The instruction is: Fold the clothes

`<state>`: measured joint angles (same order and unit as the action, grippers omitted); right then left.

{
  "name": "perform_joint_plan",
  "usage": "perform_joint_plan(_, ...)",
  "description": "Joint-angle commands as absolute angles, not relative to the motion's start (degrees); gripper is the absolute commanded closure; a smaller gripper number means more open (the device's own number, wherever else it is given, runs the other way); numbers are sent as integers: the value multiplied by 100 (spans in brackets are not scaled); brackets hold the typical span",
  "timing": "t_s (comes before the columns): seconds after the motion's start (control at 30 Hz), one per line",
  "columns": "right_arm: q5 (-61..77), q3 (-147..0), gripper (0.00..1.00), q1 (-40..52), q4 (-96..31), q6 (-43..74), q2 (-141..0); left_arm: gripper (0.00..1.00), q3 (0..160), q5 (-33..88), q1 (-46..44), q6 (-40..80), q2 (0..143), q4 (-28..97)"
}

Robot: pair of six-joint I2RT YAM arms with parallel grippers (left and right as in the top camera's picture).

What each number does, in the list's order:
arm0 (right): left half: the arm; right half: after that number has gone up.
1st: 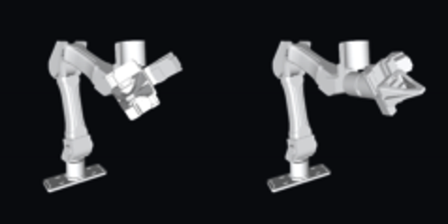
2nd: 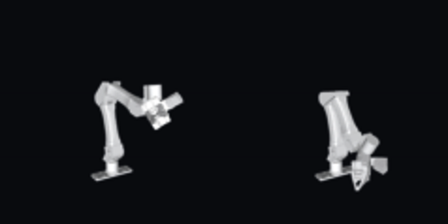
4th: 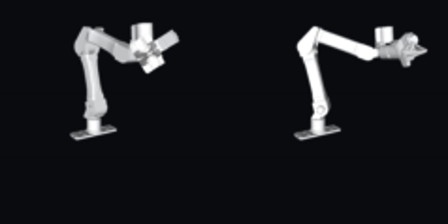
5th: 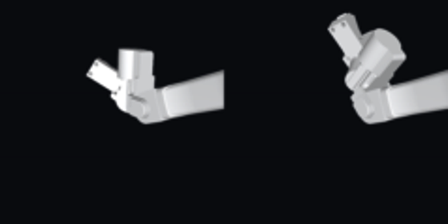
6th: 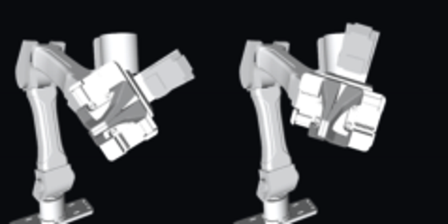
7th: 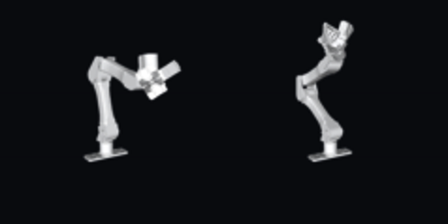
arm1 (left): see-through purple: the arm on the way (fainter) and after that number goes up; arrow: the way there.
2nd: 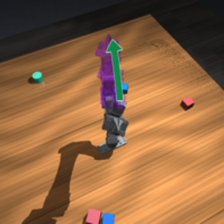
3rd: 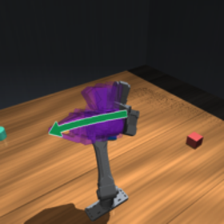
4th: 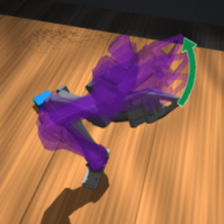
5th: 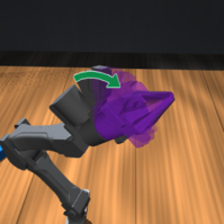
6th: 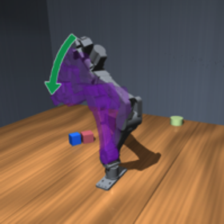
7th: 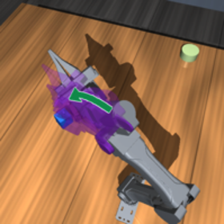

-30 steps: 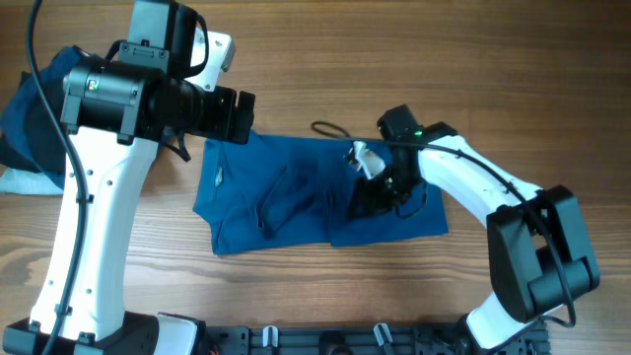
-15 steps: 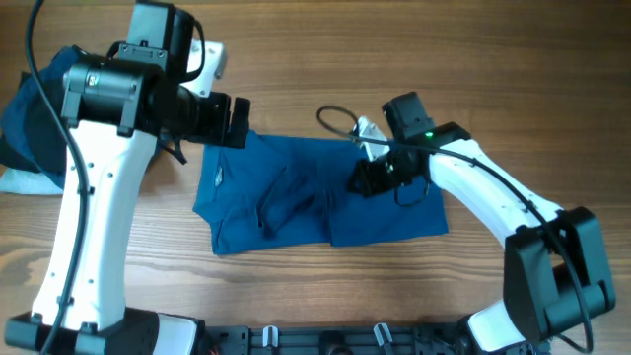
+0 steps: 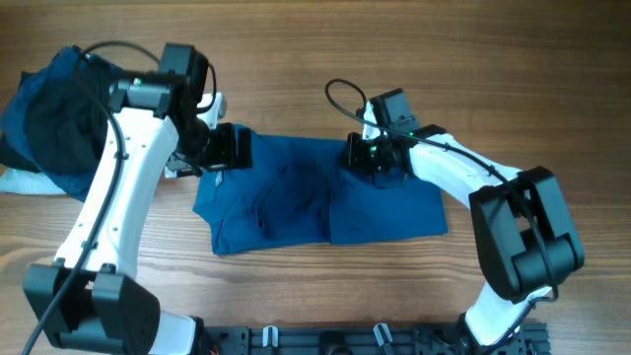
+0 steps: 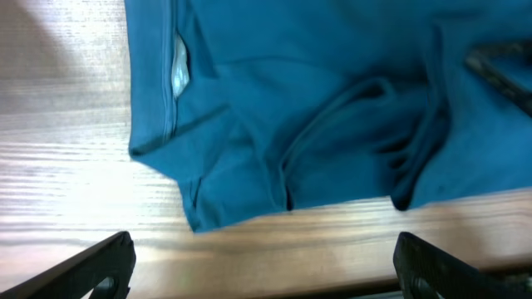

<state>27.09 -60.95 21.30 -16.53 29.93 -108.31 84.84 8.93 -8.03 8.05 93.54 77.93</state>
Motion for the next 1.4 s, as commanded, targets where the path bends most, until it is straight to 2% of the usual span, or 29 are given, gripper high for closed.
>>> perform_joint_plan(0.0,3736,-6117,75,2014,-1522,2176,-10350,0,7570,967,-408,1256,9367,7303)
perform_joint_plan(0.1,4193,-6117,58,2001,-1597,1649,-9738,0,6869,1140,-89,1269,9367,6783)
perform_joint_plan(0.27,4182,-6117,50,1999,-2032,1343,-8724,0,5933,1409,473,1291,9367,5957)
perform_joint_plan(0.53,4093,-6117,50,1999,-2244,1308,-8119,0,4847,2565,880,1219,9443,4447)
perform_joint_plan(0.87,4073,-6117,51,1999,-2344,1310,-8119,1,4703,4115,875,469,10200,3730)
perform_joint_plan(0.97,4073,-6117,52,2001,-2364,1317,-8119,4,4703,4117,873,419,10215,3675)
perform_joint_plan(1.13,4053,-6117,53,1999,-2366,1354,-8119,26,4703,4117,875,189,10215,3601)
perform_joint_plan(1.23,4051,-6117,55,1999,-2366,1354,-8119,22,4703,4117,873,191,10215,3437)
perform_joint_plan(1.37,4053,-6117,55,2001,-2368,1358,-8119,28,4703,4112,873,187,10215,3232)
